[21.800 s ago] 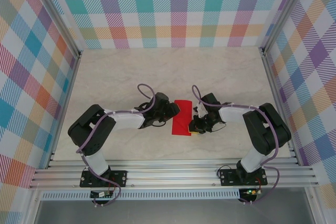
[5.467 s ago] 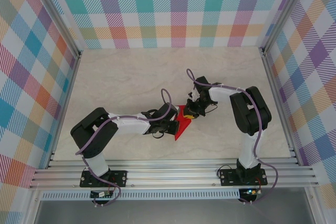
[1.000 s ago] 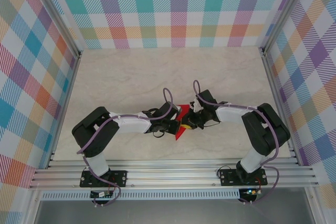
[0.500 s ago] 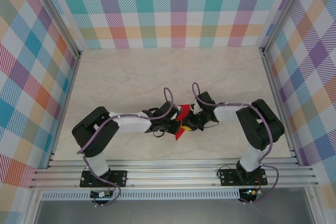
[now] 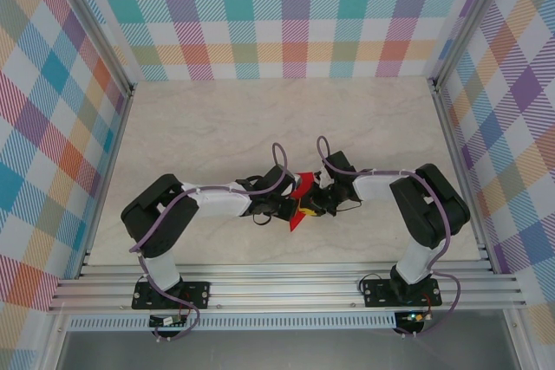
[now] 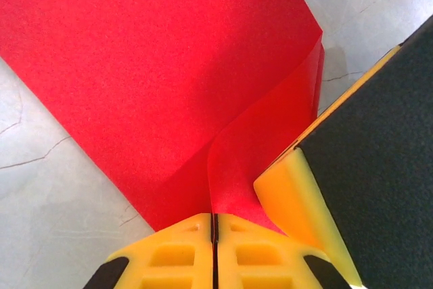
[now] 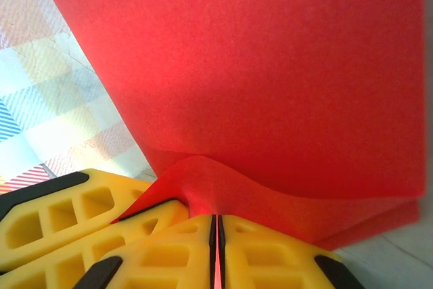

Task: Fold a paper plane with a square sheet of paper (pick it up from the middle)
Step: Third fold the triangle at the center of the table.

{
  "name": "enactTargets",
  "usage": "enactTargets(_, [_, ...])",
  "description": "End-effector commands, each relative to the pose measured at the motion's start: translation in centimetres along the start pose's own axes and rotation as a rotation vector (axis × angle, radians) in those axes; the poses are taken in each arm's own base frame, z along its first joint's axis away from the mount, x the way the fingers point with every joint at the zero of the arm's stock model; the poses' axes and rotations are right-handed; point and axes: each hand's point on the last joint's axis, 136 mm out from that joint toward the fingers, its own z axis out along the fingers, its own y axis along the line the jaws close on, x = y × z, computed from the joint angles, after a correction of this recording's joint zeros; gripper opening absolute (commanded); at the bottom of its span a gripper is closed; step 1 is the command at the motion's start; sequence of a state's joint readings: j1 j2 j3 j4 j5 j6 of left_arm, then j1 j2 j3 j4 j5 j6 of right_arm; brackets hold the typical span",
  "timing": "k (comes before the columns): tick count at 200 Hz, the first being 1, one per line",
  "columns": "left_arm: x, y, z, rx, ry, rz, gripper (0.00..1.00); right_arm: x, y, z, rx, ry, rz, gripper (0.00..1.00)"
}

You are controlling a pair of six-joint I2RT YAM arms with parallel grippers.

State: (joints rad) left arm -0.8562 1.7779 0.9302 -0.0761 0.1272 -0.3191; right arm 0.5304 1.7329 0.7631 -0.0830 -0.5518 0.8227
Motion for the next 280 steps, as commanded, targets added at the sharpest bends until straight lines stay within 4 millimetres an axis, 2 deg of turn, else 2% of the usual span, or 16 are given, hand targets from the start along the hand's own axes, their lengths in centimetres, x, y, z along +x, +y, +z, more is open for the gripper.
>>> enactTargets(1, [0.5,0.8,0.8,-0.015,0.022,0.007,0.08,0.1,-0.1,-0.3,0.017,-0.005,-0.017,0.14])
enactTargets(45, [0.4,0.8,0.7,-0.009,0.019,0.009,0.07,0.9,2.0,-2.1,-0.063,-0.037,-0.036,0.15])
enactTargets(84, [0.3,0.8,0.7,-0.003,0.021,0.007,0.07,1.8,1.5,-1.3,-0.076,-0.034,-0.003,0.13])
enactTargets(140, [0.5,0.9,0.9,0.003,0.031,0.006,0.08,2.1,2.5,-0.1,-0.103,-0.031,-0.020,0.13])
enactTargets(202, [0.4,0.7,0.9,0.014,0.033,0.008,0.07,2.0,-0.2,1.8,-0.047,-0.027,0.019,0.12])
enactTargets(249, [0.5,0.9,0.9,0.019,0.035,0.004,0.07,2.0,-0.8,0.7,-0.015,-0.079,-0.009,0.12])
enactTargets(280, [0.5,0.8,1.0,0.027,0.037,0.003,0.07,2.0,-0.4,0.3,-0.023,-0.096,-0.031,0.12])
